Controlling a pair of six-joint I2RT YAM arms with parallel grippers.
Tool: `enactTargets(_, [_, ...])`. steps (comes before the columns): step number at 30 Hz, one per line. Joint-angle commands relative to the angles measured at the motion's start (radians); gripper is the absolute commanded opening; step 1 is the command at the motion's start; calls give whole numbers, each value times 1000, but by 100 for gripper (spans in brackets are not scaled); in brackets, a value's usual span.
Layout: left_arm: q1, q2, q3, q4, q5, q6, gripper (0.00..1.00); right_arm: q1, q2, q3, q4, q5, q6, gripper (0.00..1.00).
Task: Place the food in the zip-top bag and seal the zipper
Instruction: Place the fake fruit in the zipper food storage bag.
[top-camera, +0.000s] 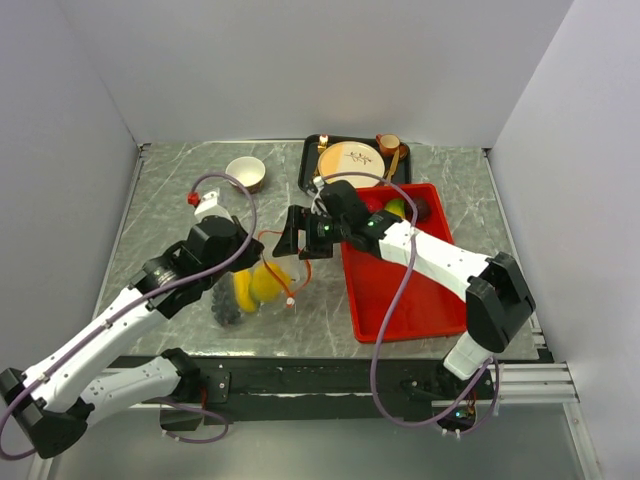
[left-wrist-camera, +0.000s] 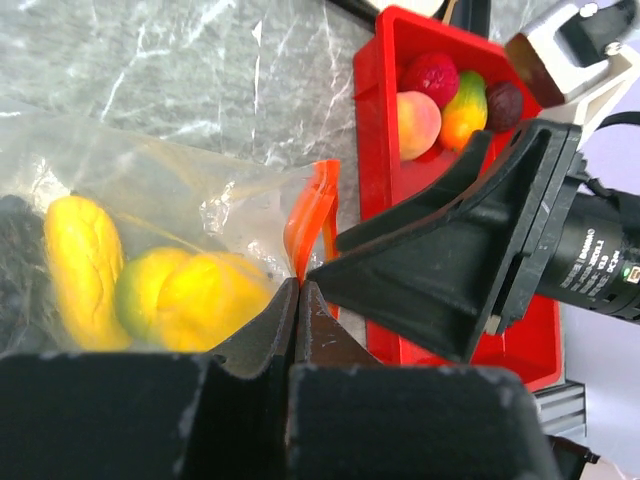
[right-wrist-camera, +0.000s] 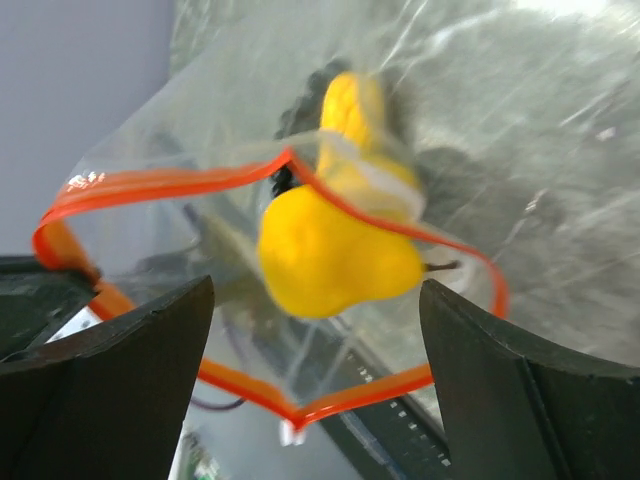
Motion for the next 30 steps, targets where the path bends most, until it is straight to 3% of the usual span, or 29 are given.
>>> enactTargets(1, [1,-41,58,-16,-61,-19,2,-24,-76,80,-88,143,-76,90])
enactTargets(5, [3,-113,65,-54,-166,-80,2,-85,-164,32,-117,255,-87,93])
enactTargets(8, [3,-195,36,-17,-205,-56,10,-156,-213,-30,-108,261,-84,93])
enactTargets(15, [3,-55,58,-71,-121,-60,3,-222,-210,-70,-161,315,-127,93])
enactTargets(21, [3,12,32,-2,-58,-39,3,-281,-115,-39,-244,473,-158,93])
enactTargets(30, [3,20,25,15,-35,-26,4,-347,84,79,-253,531,-170,98])
